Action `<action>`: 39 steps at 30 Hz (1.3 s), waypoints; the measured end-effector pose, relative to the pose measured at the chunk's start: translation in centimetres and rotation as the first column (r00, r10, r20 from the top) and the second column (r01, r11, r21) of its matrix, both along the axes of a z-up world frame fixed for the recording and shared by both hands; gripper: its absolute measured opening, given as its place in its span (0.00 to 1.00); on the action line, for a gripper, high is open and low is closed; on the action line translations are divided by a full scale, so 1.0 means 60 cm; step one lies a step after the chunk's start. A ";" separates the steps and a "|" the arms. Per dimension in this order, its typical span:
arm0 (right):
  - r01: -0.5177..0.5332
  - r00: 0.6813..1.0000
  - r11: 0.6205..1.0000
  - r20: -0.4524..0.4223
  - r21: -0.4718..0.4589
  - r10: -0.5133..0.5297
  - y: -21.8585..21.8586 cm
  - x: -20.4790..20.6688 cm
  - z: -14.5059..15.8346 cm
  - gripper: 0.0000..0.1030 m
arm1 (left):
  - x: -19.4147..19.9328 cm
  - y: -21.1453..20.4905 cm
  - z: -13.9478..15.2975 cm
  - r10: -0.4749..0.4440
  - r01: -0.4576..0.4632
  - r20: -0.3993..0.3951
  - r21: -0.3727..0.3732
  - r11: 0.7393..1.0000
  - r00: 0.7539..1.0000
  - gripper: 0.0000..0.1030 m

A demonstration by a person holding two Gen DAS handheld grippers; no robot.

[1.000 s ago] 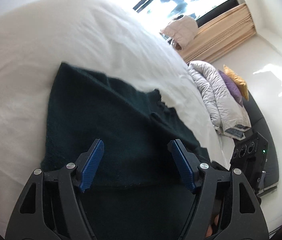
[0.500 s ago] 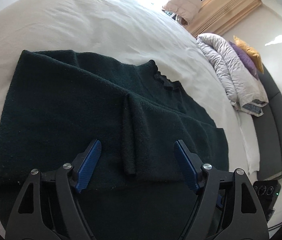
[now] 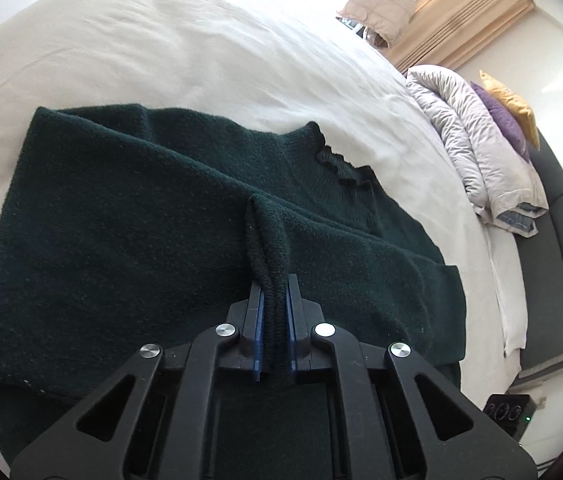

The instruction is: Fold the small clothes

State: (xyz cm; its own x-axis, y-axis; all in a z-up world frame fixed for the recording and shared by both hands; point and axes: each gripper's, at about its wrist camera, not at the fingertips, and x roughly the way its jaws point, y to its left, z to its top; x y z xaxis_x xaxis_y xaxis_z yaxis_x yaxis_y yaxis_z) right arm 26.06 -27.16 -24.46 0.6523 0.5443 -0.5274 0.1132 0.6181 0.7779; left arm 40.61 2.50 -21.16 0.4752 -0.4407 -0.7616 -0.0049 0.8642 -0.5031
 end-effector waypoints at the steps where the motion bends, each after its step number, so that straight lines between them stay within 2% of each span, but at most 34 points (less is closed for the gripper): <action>1: 0.004 1.000 1.000 -0.003 0.008 -0.004 -0.003 0.000 -0.004 0.16 | -0.001 0.005 0.003 0.004 -0.004 0.008 0.003 1.000 1.000 0.07; 5: 0.019 1.000 0.999 -0.013 0.041 -0.019 -0.012 0.003 -0.023 0.00 | -0.008 0.042 0.022 0.053 -0.053 0.049 0.002 0.999 0.997 0.06; 8: 0.025 1.000 0.998 -0.015 0.060 -0.025 -0.018 0.006 -0.035 0.00 | -0.009 0.064 0.022 0.068 -0.068 0.042 0.009 0.998 0.997 0.06; 12: 0.022 1.000 0.999 -0.014 0.032 -0.022 -0.014 0.009 -0.028 0.00 | -0.008 0.064 -0.005 0.054 -0.055 0.022 0.025 0.998 0.998 0.07; 13: 0.018 1.000 0.999 -0.020 0.029 -0.018 -0.018 0.011 -0.022 0.02 | -0.008 0.061 -0.010 0.053 -0.054 0.026 0.022 0.998 0.998 0.07; 15: 0.024 1.000 1.000 -0.014 0.015 -0.024 -0.022 0.012 -0.004 0.23 | -0.010 0.058 -0.013 0.055 -0.056 0.035 0.026 0.998 0.998 0.07; 17: 0.059 0.998 0.998 -0.001 0.012 -0.059 -0.031 0.016 0.011 0.33 | -0.009 0.049 -0.017 0.042 -0.043 0.042 0.016 0.999 0.998 0.07; 20: 0.102 0.995 0.993 -0.008 0.066 -0.101 -0.054 0.033 0.017 0.37 | -0.010 0.045 -0.019 0.044 -0.044 0.046 -0.009 0.999 0.998 0.07; 22: 0.147 0.989 0.983 -0.016 0.108 -0.146 -0.072 0.044 0.015 0.50 | -0.017 0.048 -0.014 0.046 -0.044 0.051 -0.035 0.998 0.998 0.07; 23: 0.187 0.982 0.974 -0.029 0.126 -0.185 -0.085 0.049 0.009 0.52 | -0.018 0.046 -0.013 0.048 -0.046 0.052 -0.039 0.998 0.998 0.07; 28: 0.308 0.950 0.904 -0.046 0.297 -0.308 -0.145 0.075 -0.014 0.51 | -0.023 0.037 0.002 0.026 -0.022 0.072 -0.058 0.998 0.997 0.07; 32: 0.329 0.939 0.838 -0.055 0.435 -0.340 -0.180 0.102 -0.023 0.52 | -0.021 0.022 0.000 0.016 -0.012 0.072 -0.055 0.998 0.997 0.07; 35: 0.345 0.923 0.800 -0.024 0.491 -0.383 -0.189 0.106 -0.028 0.52 | -0.020 0.020 -0.016 0.031 -0.027 0.068 -0.060 0.998 0.997 0.07; 37: 0.372 0.909 0.783 -0.027 0.499 -0.415 -0.194 0.099 -0.050 0.42 | -0.019 0.025 -0.033 0.035 -0.030 0.057 -0.077 0.997 0.998 0.07; 38: 0.377 0.910 0.786 -0.036 0.490 -0.414 -0.197 0.095 -0.060 0.29 | -0.020 0.028 -0.038 0.038 -0.032 0.060 -0.089 0.996 0.997 0.07; 39: 0.379 0.910 0.798 -0.031 0.468 -0.414 -0.206 0.084 -0.064 0.27 | -0.021 0.029 -0.040 0.037 -0.031 0.063 -0.095 0.995 0.997 0.07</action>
